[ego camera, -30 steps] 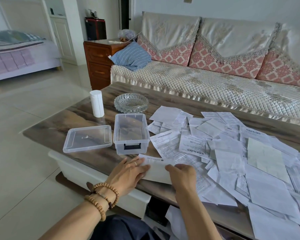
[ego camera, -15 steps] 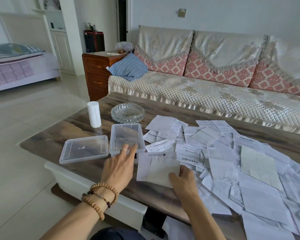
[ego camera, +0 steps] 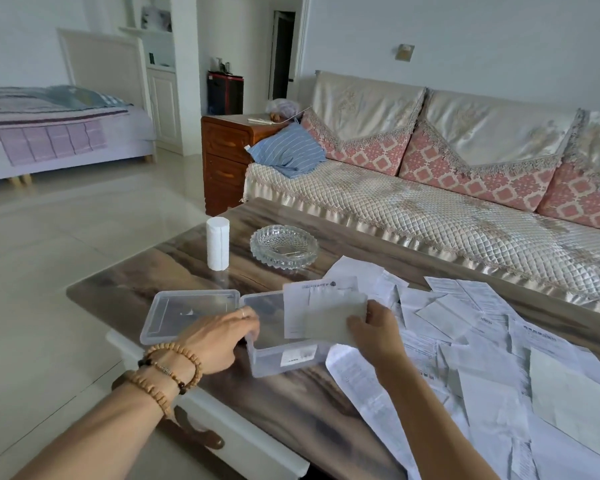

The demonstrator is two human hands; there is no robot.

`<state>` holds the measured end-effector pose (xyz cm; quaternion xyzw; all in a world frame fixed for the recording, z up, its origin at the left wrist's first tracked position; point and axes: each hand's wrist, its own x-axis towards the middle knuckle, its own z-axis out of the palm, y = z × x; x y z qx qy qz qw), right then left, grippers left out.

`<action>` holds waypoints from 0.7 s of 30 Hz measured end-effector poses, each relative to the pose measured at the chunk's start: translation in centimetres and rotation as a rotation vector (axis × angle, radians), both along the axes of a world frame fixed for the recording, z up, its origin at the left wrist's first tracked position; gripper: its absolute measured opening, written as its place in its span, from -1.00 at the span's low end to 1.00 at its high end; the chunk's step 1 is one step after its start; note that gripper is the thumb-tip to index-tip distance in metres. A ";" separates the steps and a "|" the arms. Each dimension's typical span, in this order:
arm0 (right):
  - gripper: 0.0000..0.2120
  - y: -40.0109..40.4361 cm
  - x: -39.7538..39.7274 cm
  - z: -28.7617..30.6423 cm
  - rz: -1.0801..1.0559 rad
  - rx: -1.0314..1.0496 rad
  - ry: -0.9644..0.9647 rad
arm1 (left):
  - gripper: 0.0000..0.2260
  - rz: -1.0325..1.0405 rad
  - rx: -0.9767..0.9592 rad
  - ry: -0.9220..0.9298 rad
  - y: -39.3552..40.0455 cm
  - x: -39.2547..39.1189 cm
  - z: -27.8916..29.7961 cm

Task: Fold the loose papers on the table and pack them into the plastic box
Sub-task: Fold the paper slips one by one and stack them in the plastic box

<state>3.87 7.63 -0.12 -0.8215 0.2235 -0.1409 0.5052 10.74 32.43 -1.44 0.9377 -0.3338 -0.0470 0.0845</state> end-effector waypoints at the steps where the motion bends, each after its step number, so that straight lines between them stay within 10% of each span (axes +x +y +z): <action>1: -0.90 0.5 1.7 0.1 0.051 -0.116 0.054 | -0.54 0.014 -0.011 0.000 0.5 0.3 -0.1; 10: -0.67 4.0 7.8 1.2 0.376 -0.800 0.366 | -0.51 0.058 -0.083 -0.018 0.9 1.0 -1.1; 21: -0.72 4.0 8.3 -1.6 0.627 -0.768 0.411 | -0.51 0.045 -0.057 -0.072 0.5 1.1 -1.4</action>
